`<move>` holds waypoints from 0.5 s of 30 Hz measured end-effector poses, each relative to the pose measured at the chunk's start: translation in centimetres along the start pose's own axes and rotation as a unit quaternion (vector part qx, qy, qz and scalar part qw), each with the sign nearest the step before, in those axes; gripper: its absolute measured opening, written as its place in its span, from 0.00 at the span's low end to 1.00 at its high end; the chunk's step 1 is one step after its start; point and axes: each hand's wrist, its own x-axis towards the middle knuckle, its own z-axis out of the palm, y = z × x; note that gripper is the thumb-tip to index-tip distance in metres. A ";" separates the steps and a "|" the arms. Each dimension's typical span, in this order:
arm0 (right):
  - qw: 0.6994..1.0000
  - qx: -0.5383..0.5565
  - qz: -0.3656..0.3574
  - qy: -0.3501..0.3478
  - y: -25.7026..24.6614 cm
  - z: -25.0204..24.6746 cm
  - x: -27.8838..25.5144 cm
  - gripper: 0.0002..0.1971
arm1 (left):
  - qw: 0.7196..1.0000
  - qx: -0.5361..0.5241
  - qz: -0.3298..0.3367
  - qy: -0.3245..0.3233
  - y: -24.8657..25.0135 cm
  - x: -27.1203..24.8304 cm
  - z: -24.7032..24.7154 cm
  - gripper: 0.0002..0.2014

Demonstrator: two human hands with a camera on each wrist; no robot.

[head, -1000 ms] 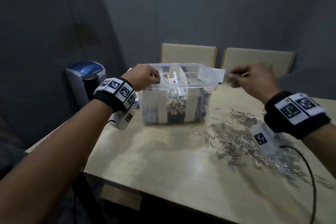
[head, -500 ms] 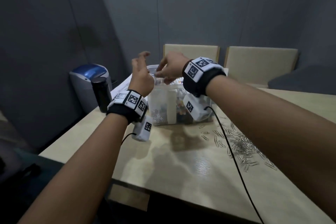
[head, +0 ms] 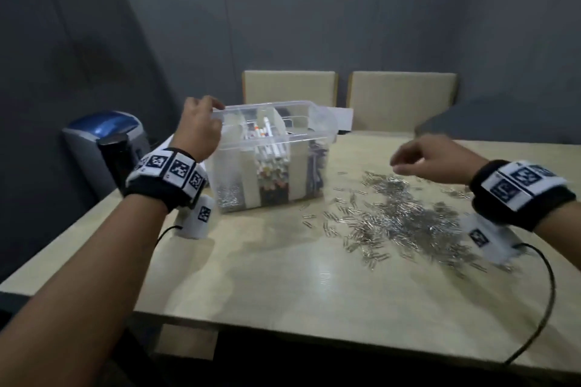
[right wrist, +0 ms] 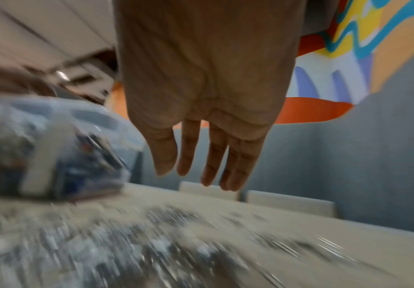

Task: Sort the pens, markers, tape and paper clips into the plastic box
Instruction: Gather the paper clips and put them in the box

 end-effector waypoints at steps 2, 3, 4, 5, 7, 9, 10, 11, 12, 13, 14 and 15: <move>0.995 -0.061 0.061 -0.040 5.1 0.6 -2.7 0.10 | 0.997 0.052 0.051 0.000 2.3 -0.7 0.3 0.16; 0.991 -0.080 0.095 -0.056 7.3 0.9 -3.9 0.15 | 0.993 0.064 0.098 0.008 4.0 -1.4 0.6 0.16; 0.986 -0.093 0.123 -0.070 9.2 1.3 -5.1 0.22 | 0.987 0.052 0.150 0.014 6.0 -2.3 1.0 0.15; 0.982 -0.097 0.143 -0.078 10.8 1.6 -6.0 0.29 | 0.980 0.027 0.196 0.002 8.0 -3.1 1.7 0.14; 0.977 -0.091 0.174 -0.078 13.4 2.1 -7.6 0.40 | 0.960 -0.017 0.263 -0.091 11.5 -5.0 3.6 0.11; 0.968 -0.084 0.223 -0.076 15.3 2.3 -8.6 0.42 | 0.928 -0.003 0.283 -0.244 14.0 -6.7 6.6 0.12; 0.964 -0.075 0.244 -0.076 16.0 2.2 -8.9 0.43 | 0.905 0.027 0.277 -0.321 14.6 -7.6 8.3 0.15; 0.962 -0.066 0.256 -0.077 16.4 2.2 -9.2 0.46 | 0.881 0.065 0.267 -0.386 14.9 -8.4 10.0 0.19; 0.960 -0.057 0.264 -0.080 16.7 2.2 -9.3 0.50 | 0.856 0.102 0.260 -0.436 15.0 -9.2 11.6 0.24; 0.958 -0.052 0.268 -0.086 16.9 2.3 -9.4 0.52 | 0.836 0.135 0.255 -0.467 15.0 -9.7 13.0 0.29; 0.956 -0.052 0.274 -0.096 16.9 2.4 -9.4 0.52 | 0.825 0.160 0.250 -0.481 15.0 -10.1 14.2 0.34; 0.952 -0.053 0.281 -0.108 17.0 2.5 -9.3 0.51 | 0.822 0.175 0.239 -0.486 15.0 -10.1 15.2 0.37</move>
